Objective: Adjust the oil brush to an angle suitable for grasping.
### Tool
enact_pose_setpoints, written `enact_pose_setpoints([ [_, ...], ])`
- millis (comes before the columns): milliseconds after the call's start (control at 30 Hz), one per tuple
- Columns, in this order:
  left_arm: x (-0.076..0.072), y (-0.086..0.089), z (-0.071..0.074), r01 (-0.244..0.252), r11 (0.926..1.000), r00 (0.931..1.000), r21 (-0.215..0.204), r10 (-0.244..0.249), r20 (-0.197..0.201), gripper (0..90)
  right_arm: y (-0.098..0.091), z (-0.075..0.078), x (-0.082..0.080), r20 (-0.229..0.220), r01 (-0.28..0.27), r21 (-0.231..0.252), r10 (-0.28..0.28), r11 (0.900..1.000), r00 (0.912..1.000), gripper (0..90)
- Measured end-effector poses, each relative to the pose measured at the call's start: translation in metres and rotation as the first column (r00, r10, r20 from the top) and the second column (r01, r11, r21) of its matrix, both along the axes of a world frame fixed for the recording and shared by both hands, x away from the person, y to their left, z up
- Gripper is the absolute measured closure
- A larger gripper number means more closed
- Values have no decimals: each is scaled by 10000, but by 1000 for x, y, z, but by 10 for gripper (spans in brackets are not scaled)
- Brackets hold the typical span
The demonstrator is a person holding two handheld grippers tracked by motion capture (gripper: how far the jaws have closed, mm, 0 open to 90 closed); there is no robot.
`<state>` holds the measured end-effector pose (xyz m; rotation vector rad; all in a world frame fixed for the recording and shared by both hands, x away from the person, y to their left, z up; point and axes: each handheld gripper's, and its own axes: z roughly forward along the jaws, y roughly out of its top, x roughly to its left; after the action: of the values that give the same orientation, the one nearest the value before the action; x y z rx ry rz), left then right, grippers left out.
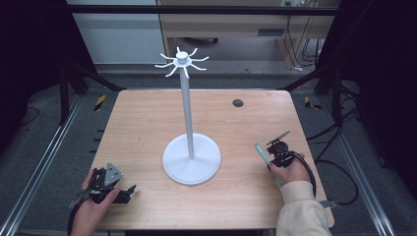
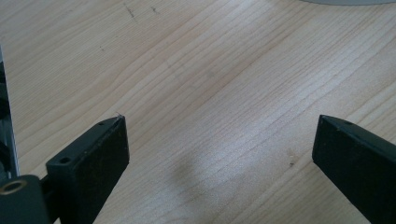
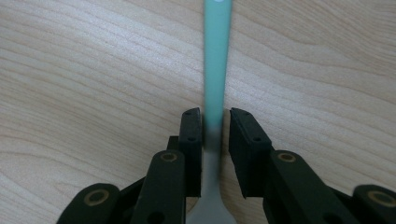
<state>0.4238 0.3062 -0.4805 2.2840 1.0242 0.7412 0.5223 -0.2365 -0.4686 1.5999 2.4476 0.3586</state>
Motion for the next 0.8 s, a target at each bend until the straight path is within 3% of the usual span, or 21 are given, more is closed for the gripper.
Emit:
enact_pose_setpoints([
  [333, 0, 0, 0, 4, 10000, 10000, -9, -4, -1, 34, -1, 0, 1, -104, -2, 86, 3, 10000, 9999, 821],
  [667, 0, 1, 1, -39, 10000, 10000, -55, 39, 20, 34, -5, 1, 1, -307, 64, 469, -50, 9989, 9995, 827],
  [800, 0, 1, 1, -23, 10000, 10000, -59, 24, 9, 34, -6, 4, 0, -131, 53, 469, -46, 9989, 9999, 828],
])
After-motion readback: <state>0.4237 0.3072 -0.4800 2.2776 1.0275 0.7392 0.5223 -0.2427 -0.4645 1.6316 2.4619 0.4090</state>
